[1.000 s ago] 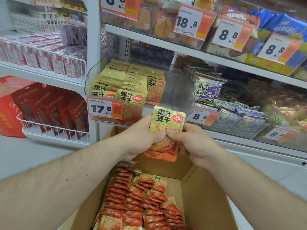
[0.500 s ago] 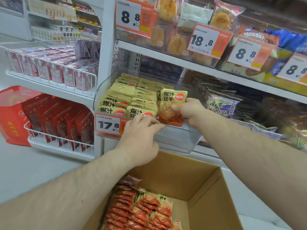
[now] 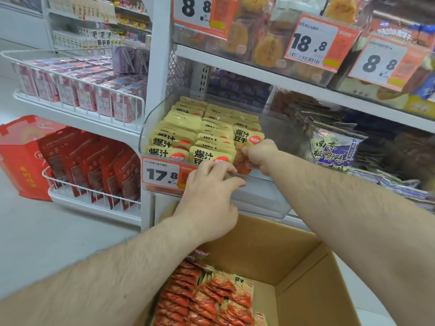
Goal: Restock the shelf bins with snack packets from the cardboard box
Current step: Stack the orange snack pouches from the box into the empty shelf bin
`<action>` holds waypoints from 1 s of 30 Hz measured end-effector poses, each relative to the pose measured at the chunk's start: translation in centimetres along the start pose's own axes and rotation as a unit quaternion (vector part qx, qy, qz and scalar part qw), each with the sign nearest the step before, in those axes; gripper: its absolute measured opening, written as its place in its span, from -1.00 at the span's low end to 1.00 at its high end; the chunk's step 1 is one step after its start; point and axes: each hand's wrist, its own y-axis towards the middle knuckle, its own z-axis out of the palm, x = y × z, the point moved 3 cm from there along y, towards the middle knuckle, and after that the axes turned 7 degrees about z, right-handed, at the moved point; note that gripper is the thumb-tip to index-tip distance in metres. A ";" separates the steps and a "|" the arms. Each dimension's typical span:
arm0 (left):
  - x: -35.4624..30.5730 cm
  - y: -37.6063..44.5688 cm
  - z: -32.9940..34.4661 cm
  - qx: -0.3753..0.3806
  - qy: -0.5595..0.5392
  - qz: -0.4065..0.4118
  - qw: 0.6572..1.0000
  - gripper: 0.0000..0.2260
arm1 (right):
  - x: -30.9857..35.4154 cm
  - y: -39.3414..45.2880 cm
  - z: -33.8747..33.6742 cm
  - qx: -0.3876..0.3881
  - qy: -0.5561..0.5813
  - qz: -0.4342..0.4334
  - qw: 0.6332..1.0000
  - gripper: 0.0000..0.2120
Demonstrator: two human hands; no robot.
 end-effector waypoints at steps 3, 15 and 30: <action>-0.2 0.1 -0.2 0.013 0.006 -0.003 1.000 -0.55 | 0.1 0.2 0.1 0.000 0.005 0.000 1.000 -0.74; -0.6 -0.1 -0.4 -0.012 0.001 0.005 1.000 -0.54 | 0.7 -1.8 -1.8 -0.002 -0.136 -0.039 0.990 -0.86; -2.9 -6.1 6.9 0.363 -0.238 -0.270 0.859 -0.81 | -24.4 -13.3 -1.5 0.031 -0.344 -0.065 0.936 -0.88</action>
